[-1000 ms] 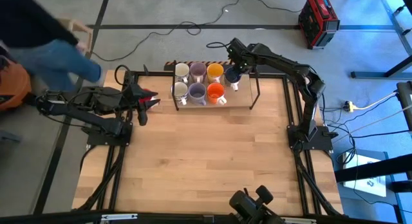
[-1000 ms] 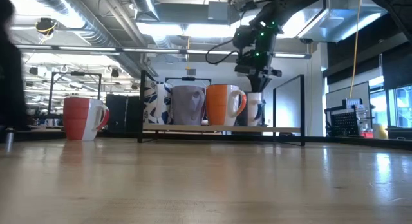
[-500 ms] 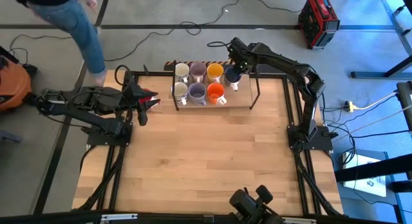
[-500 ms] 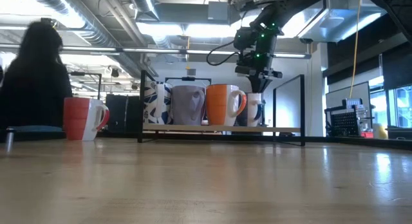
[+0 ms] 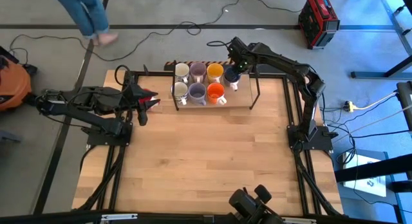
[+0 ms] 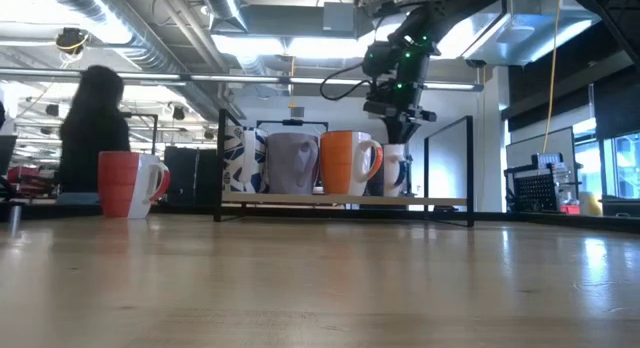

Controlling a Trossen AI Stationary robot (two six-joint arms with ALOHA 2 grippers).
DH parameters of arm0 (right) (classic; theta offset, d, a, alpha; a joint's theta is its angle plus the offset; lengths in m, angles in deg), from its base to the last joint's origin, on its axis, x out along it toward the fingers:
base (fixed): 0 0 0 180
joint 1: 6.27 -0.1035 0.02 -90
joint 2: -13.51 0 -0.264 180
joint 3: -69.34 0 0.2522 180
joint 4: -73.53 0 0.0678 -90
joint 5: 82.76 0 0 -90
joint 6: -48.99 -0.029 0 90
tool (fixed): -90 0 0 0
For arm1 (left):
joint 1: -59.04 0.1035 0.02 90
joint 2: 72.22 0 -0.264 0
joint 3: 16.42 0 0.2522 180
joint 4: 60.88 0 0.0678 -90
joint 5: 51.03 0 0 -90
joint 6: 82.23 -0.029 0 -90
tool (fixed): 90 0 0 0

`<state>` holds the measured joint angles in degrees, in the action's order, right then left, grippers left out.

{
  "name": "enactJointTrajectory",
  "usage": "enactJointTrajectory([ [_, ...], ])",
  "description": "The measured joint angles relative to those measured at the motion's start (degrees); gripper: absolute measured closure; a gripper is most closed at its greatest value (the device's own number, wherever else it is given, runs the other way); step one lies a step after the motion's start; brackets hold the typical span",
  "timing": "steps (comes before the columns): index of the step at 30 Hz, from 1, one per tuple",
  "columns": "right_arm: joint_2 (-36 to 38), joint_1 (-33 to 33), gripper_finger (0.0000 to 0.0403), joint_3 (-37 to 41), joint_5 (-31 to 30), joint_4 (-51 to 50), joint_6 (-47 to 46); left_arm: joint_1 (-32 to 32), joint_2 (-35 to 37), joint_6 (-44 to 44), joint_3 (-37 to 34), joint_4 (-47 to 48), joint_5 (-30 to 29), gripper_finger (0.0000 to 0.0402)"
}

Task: Place coffee mugs
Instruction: Put the blue mug on the shelf, then put the red mug on the shelf

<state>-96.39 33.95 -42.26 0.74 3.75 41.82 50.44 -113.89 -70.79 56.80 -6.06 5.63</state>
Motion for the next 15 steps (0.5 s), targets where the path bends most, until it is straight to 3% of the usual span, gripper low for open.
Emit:
enactJointTrajectory([
  [8, 0.0, 0.0, 0.0303, 0.0, -0.3, 0.7, 0.1, 0.0, 0.0, 0.0, 0.0, 0.0, 0.0, 0.0281],
  [15, 0.0, 0.0, 0.0291, -0.9, -3.3, 0.5, 0.5, 0.0, 0.0, 0.0, 0.0, 0.0, 0.0, 0.0281],
])
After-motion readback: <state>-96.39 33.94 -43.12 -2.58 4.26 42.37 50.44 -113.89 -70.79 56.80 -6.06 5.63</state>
